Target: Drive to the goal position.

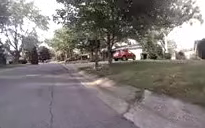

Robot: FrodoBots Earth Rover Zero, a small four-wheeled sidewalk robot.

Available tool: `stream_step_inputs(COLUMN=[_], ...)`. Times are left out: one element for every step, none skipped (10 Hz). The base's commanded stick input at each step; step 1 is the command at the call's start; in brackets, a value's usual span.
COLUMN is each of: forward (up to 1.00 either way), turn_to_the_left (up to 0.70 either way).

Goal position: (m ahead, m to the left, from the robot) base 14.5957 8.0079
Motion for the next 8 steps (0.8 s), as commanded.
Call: stream_step_inputs(forward=[0.00, 0.00, 0.00, 0.00, 0.00, 0.00, 0.00, 0.00], turn_to_the_left=[0.00, 0.00, 0.00, 0.00, 0.00, 0.00, 0.07, 0.70])
